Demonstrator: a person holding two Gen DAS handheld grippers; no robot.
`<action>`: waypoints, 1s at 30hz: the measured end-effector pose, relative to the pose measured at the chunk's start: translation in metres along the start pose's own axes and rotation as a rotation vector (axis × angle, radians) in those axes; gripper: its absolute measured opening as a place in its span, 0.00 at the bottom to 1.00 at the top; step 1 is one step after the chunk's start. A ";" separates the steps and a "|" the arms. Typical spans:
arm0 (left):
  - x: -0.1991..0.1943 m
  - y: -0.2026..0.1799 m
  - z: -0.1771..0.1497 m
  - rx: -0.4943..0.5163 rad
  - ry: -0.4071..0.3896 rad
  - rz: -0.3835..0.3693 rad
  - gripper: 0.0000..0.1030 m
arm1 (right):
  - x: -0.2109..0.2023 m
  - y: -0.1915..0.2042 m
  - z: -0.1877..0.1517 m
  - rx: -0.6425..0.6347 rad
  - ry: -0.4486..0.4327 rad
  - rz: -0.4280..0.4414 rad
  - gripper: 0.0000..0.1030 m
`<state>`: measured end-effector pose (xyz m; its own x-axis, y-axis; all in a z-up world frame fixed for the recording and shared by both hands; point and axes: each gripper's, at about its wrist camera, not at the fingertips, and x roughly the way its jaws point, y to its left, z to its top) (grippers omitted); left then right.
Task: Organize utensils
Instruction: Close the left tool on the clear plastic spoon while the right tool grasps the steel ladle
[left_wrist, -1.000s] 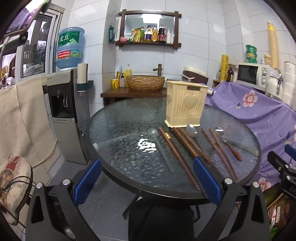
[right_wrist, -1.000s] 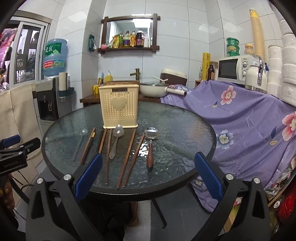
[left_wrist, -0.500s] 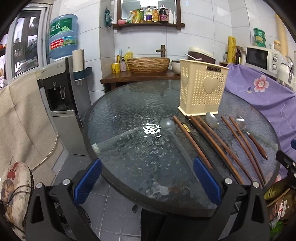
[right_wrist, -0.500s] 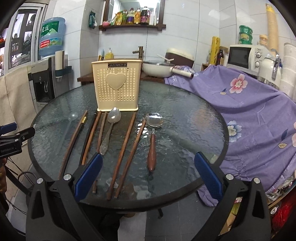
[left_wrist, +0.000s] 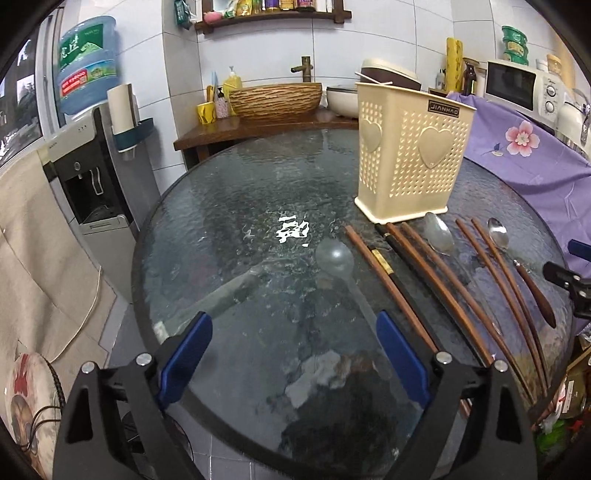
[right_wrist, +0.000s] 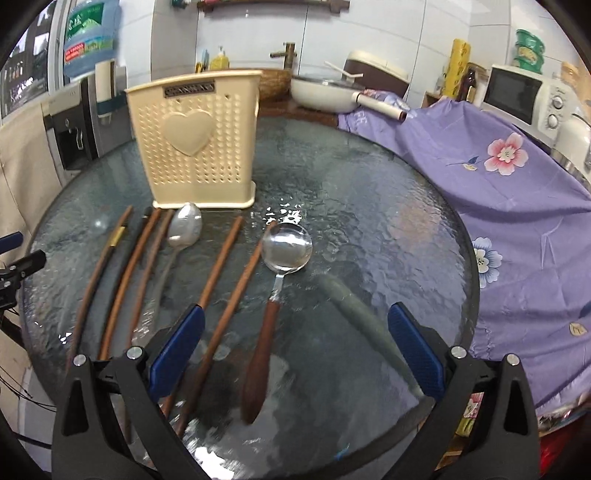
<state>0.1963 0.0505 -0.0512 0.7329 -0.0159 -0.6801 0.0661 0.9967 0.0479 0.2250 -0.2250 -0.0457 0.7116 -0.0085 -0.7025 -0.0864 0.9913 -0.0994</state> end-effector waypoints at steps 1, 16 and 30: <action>0.003 0.000 0.002 0.005 0.004 -0.002 0.86 | 0.007 -0.001 0.005 -0.011 0.013 -0.004 0.95; 0.040 -0.006 0.020 0.035 0.088 -0.025 0.75 | 0.046 0.010 0.027 -0.037 0.094 0.064 0.78; 0.056 -0.011 0.027 0.052 0.114 -0.029 0.74 | 0.087 -0.009 0.034 0.016 0.203 0.080 0.74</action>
<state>0.2544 0.0363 -0.0703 0.6485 -0.0330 -0.7605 0.1235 0.9904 0.0624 0.3113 -0.2305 -0.0820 0.5480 0.0458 -0.8352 -0.1246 0.9918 -0.0274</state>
